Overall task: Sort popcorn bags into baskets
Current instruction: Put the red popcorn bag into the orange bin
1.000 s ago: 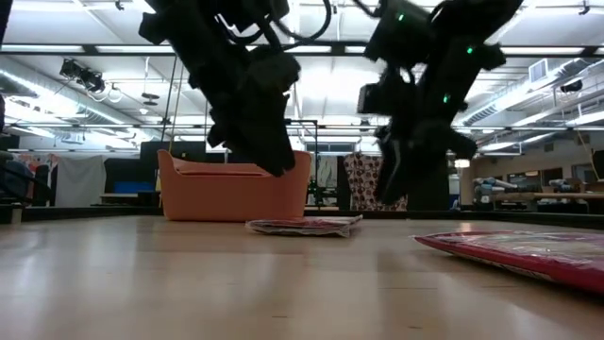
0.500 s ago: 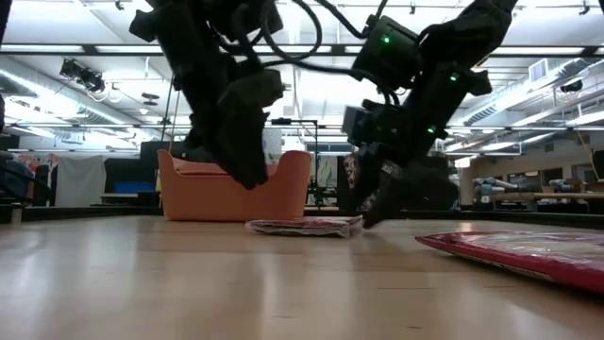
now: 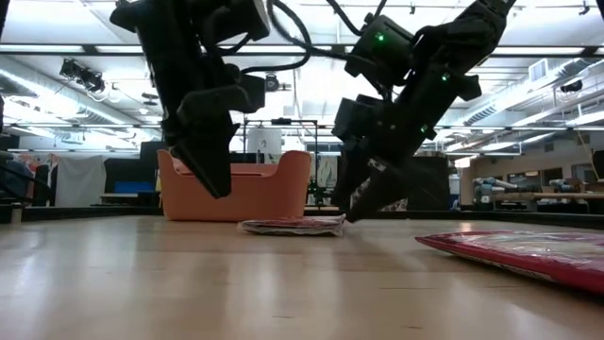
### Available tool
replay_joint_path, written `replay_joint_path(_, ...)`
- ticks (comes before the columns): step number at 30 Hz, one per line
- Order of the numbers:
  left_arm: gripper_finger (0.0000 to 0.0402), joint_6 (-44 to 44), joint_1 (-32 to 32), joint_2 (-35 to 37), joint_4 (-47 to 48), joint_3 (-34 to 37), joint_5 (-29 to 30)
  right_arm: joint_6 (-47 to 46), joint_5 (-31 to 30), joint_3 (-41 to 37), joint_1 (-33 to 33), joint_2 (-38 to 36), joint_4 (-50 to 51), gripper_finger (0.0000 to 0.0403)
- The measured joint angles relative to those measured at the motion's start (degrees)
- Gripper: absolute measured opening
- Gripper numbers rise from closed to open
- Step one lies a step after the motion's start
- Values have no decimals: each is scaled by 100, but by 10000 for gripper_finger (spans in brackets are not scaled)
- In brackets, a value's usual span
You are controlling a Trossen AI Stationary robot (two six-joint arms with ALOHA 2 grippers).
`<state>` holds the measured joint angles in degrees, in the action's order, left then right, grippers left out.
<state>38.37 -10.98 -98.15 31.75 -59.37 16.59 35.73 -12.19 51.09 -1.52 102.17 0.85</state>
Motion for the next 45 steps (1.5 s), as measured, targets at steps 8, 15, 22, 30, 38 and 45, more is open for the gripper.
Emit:
replay_joint_path(8,164,-28,-18,-3,7,0,-20,1012,405,0,108,0,-257,190)
replay_joint_path(15,164,54,-166,-7,130,-4,-62,1554,545,0,183,201,-290,189)
replay_joint_path(22,164,298,-312,-7,128,-4,49,1617,303,7,93,258,-476,189)
replay_joint_path(30,164,115,-267,-13,-70,-4,1228,1955,551,7,88,356,-625,189)
replay_joint_path(38,164,-89,96,-319,-774,358,1297,2088,737,7,131,457,-921,189)
replay_joint_path(45,164,-195,313,-323,-1246,805,1162,1954,754,8,125,457,-933,189)
